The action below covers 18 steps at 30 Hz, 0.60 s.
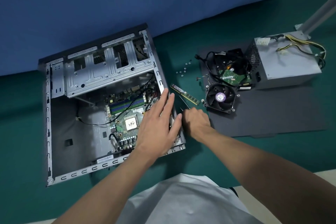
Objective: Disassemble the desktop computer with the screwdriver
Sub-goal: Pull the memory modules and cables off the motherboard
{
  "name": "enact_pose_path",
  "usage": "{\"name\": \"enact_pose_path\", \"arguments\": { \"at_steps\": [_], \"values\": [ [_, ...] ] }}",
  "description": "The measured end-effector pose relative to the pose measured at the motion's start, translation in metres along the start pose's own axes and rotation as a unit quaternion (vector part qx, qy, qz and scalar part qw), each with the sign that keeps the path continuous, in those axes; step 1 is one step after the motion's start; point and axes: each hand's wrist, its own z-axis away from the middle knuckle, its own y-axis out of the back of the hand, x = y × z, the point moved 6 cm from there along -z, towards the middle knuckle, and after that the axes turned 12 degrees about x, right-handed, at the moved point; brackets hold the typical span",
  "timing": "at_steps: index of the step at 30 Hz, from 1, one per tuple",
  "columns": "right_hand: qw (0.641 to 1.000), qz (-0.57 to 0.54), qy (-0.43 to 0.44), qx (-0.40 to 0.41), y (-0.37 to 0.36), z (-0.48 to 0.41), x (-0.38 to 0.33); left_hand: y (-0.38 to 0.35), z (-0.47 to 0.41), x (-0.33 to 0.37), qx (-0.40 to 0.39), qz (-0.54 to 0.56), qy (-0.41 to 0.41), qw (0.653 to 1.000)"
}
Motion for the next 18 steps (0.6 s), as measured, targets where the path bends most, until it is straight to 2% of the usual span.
{"name": "enact_pose_path", "arguments": {
  "at_steps": [4,8,10,14,18],
  "values": [
    [0.996,-0.053,-0.052,0.047,0.023,0.003,0.005,0.001,0.0,-0.001,0.004,0.0,0.0,1.0],
    [0.97,-0.192,-0.108,0.103,0.06,0.006,0.009,0.001,0.0,-0.001,-0.004,-0.007,-0.01,1.0],
    [0.952,-0.262,-0.084,0.132,0.081,0.005,-0.001,0.003,0.0,-0.004,-0.007,-0.012,-0.022,1.0],
    [0.931,-0.304,-0.006,0.201,0.121,0.009,-0.04,0.02,-0.001,-0.022,0.004,-0.039,-0.057,0.998],
    [0.919,-0.346,0.019,0.185,0.123,0.006,-0.088,0.057,0.003,-0.089,0.036,-0.083,-0.015,0.996]
  ]
}}
